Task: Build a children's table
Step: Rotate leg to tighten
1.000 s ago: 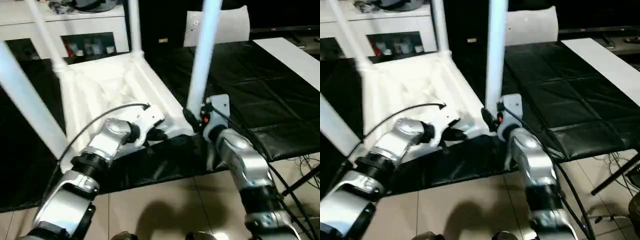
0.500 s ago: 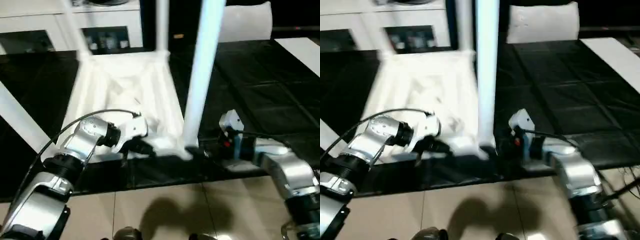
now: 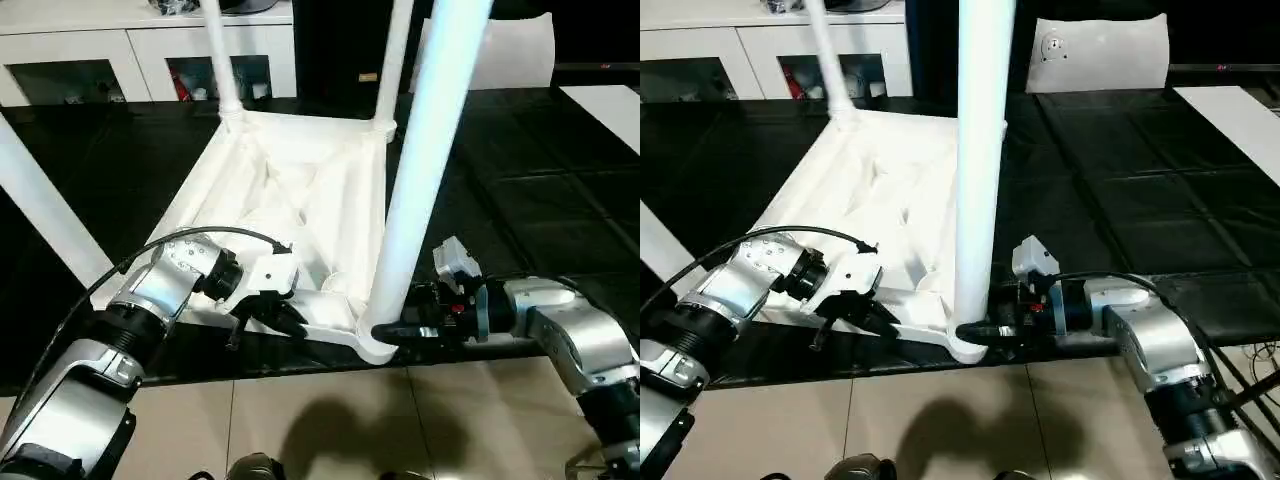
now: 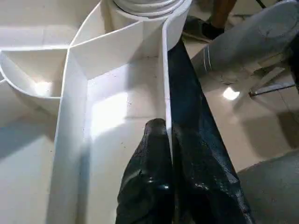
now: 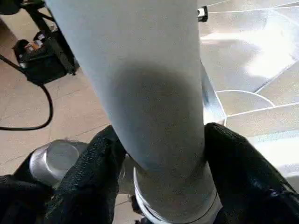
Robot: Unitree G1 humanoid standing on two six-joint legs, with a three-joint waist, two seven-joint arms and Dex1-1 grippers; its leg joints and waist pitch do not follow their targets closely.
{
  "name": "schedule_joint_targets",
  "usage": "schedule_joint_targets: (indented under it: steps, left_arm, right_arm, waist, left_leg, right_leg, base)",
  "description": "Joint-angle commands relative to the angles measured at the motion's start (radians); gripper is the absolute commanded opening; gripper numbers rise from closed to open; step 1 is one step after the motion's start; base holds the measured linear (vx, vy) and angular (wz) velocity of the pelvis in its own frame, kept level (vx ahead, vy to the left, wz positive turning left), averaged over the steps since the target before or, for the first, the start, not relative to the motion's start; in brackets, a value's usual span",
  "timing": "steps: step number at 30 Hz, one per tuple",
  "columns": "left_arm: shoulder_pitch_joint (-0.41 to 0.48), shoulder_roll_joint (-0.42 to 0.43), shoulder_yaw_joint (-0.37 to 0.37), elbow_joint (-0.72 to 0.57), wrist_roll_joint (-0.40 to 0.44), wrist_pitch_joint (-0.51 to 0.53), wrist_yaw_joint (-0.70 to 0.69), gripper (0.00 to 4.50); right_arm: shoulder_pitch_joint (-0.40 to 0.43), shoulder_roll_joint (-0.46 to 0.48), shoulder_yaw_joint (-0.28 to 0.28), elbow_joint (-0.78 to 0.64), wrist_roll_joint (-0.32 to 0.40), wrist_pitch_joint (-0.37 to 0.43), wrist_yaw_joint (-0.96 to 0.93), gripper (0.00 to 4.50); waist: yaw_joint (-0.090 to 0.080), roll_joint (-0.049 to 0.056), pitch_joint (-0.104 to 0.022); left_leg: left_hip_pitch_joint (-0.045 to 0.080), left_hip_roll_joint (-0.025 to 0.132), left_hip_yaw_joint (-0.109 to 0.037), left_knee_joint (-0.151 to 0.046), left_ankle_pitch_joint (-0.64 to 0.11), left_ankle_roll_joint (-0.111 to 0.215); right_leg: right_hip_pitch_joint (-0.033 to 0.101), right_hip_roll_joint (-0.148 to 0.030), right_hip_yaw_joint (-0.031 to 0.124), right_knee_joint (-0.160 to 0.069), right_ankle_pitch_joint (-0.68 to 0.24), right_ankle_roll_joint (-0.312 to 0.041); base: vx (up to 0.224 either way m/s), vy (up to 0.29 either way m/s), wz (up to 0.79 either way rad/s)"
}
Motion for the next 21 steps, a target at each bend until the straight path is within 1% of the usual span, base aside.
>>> schedule_joint_targets:
  steps: [1, 2, 3, 5, 7, 9, 10, 12, 14, 15, 16, 17, 18, 19, 20, 21]
  left_arm:
    - [-0.034, -0.007, -0.015, -0.006, 0.009, -0.035, -0.04, 0.0]
    - [-0.036, -0.006, -0.015, -0.001, 0.01, -0.038, -0.04, 0.0]
    - [-0.037, -0.005, -0.016, 0.002, 0.01, -0.039, -0.04, 0.0]
    - [-0.038, -0.006, -0.014, 0.004, 0.008, -0.035, -0.038, 0.0]
    - [-0.04, -0.008, -0.006, 0.005, 0.01, -0.013, -0.013, 0.0]
    - [-0.042, -0.022, 0.012, 0.006, 0.011, 0.029, 0.04, 0.0]
    - [-0.044, -0.029, 0.017, 0.007, 0.023, 0.049, 0.082, 0.0]
    - [-0.05, -0.049, 0.035, 0.008, 0.038, 0.12, 0.171, 0.0]
    - [-0.056, -0.076, 0.062, 0.01, 0.032, 0.182, 0.247, 0.0]
    - [-0.063, -0.107, 0.088, 0.013, 0.029, 0.233, 0.331, 0.0]
    - [-0.07, -0.145, 0.119, 0.011, 0.018, 0.298, 0.416, 0.0]
    - [-0.071, -0.151, 0.124, 0.01, 0.016, 0.309, 0.428, 0.0]
    - [-0.073, -0.166, 0.135, 0.008, 0.011, 0.335, 0.458, 0.0]
    - [-0.081, -0.214, 0.168, 0.009, 0.008, 0.39, 0.565, 0.0]
    - [-0.082, -0.226, 0.175, 0.007, 0.009, 0.406, 0.594, 0.0]
    - [-0.086, -0.249, 0.19, 0.006, 0.012, 0.42, 0.649, 0.0]
  right_arm:
    - [-0.009, -0.011, 0.01, -0.003, 0.013, 0.014, 0.028, 2.5]
    - [-0.01, -0.012, 0.01, -0.002, 0.014, 0.017, 0.033, 2.4]
    - [-0.011, -0.012, 0.009, -0.002, 0.015, 0.021, 0.035, 2.33]
    - [-0.012, -0.009, 0.005, -0.001, 0.023, 0.028, 0.034, 2.24]
    - [-0.008, 0.004, -0.01, -0.009, 0.04, 0.046, 0.012, 2.13]
    - [0.0, 0.039, -0.036, -0.017, 0.05, 0.06, -0.052, 2.1]
    - [0.004, 0.059, -0.045, -0.019, 0.043, 0.058, -0.093, 2.1]
    - [0.012, 0.109, -0.06, -0.014, 0.011, 0.037, -0.201, 2.07]
    - [0.012, 0.158, -0.075, -0.005, -0.02, 0.035, -0.31, 2.06]
    - [0.009, 0.214, -0.093, 0.005, -0.039, 0.048, -0.42, 2.05]
    - [0.006, 0.277, -0.11, 0.012, -0.058, 0.064, -0.537, 2.04]
    - [0.006, 0.287, -0.112, 0.012, -0.061, 0.067, -0.554, 2.02]
    - [0.006, 0.311, -0.118, 0.013, -0.068, 0.073, -0.596, 2.02]
    - [0.002, 0.385, -0.133, 0.026, -0.099, 0.091, -0.732, 2.01]
    - [0.0, 0.409, -0.138, 0.032, -0.111, 0.097, -0.779, 2.01]
    - [-0.008, 0.441, -0.144, 0.046, -0.126, 0.101, -0.841, 2.01]
  waist:
    - [-0.006, -0.011, -0.072]
    - [-0.006, -0.011, -0.073]
    - [-0.005, -0.008, -0.073]
    - [-0.006, -0.011, -0.073]
    - [-0.005, -0.012, -0.073]
    - [-0.006, -0.014, -0.072]
    - [-0.009, -0.011, -0.07]
    - [-0.017, -0.013, -0.066]
    - [-0.02, -0.014, -0.066]
    - [-0.025, -0.013, -0.066]
    - [-0.036, -0.014, -0.065]
    - [-0.045, -0.015, -0.066]
    - [-0.053, -0.016, -0.068]
    - [-0.058, -0.016, -0.07]
    - [-0.064, -0.014, -0.069]
    - [-0.07, -0.016, -0.071]
  left_leg:
    - [0.024, 0.051, -0.01, -0.075, -0.266, 0.04]
    - [0.024, 0.051, -0.009, -0.075, -0.261, 0.041]
    - [0.024, 0.052, -0.01, -0.075, -0.26, 0.04]
    - [0.025, 0.052, -0.009, -0.075, -0.265, 0.038]
    - [0.025, 0.052, -0.01, -0.076, -0.268, 0.036]
    - [0.025, 0.052, -0.01, -0.076, -0.266, 0.033]
    - [0.024, 0.052, -0.01, -0.078, -0.278, 0.026]
    - [0.027, 0.049, -0.014, -0.082, -0.318, 0.0]
    - [0.027, 0.046, -0.016, -0.083, -0.328, -0.01]
    - [0.028, 0.045, -0.017, -0.083, -0.335, -0.016]
    - [0.026, 0.042, -0.016, -0.083, -0.339, -0.021]
    - [0.022, 0.038, -0.022, -0.083, -0.344, -0.03]
    - [0.016, 0.036, -0.024, -0.085, -0.334, -0.028]
    - [0.017, 0.037, -0.023, -0.085, -0.325, -0.028]
    - [0.019, 0.037, -0.021, -0.084, -0.327, -0.028]
    - [0.022, 0.034, -0.02, -0.081, -0.33, -0.021]
  right_leg:
    - [0.044, -0.059, 0.039, -0.057, -0.301, -0.227]
    - [0.044, -0.058, 0.039, -0.056, -0.297, -0.228]
    - [0.044, -0.059, 0.039, -0.056, -0.294, -0.229]
    - [0.044, -0.058, 0.039, -0.057, -0.296, -0.232]
    - [0.044, -0.059, 0.039, -0.056, -0.308, -0.229]
    - [0.043, -0.059, 0.039, -0.057, -0.32, -0.226]
    - [0.041, -0.06, 0.04, -0.06, -0.348, -0.218]
    - [0.038, -0.06, 0.039, -0.067, -0.414, -0.195]
    - [0.039, -0.061, 0.037, -0.07, -0.444, -0.182]
    - [0.038, -0.061, 0.038, -0.073, -0.459, -0.173]
    - [0.036, -0.059, 0.037, -0.074, -0.465, -0.171]
    - [0.039, -0.061, 0.032, -0.074, -0.491, -0.162]
    - [0.046, -0.06, 0.029, -0.076, -0.495, -0.146]
    - [0.043, -0.058, 0.03, -0.076, -0.481, -0.147]
    - [0.038, -0.057, 0.032, -0.076, -0.469, -0.154]
    - [0.038, -0.056, 0.031, -0.08, -0.46, -0.16]
  base:
    - [0.0, 0.0, 0.0]
    - [0.0, 0.0, 0.0]
    - [0.0, 0.0, 0.0]
    - [0.0, 0.0, 0.0]
    - [0.0, 0.0, 0.0]
    - [0.0, 0.0, 0.0]
    - [0.0, 0.0, 0.0]
    - [0.0, 0.0, 0.0]
    - [0.0, 0.0, 0.0]
    - [0.0, 0.0, 0.0]
    - [0.0, 0.0, 0.0]
    - [0.0, 0.0, 0.0]
    - [0.0, 0.0, 0.0]
    - [0.0, 0.0, 0.0]
    - [0.0, 0.0, 0.0]
    - [0.0, 0.0, 0.0]
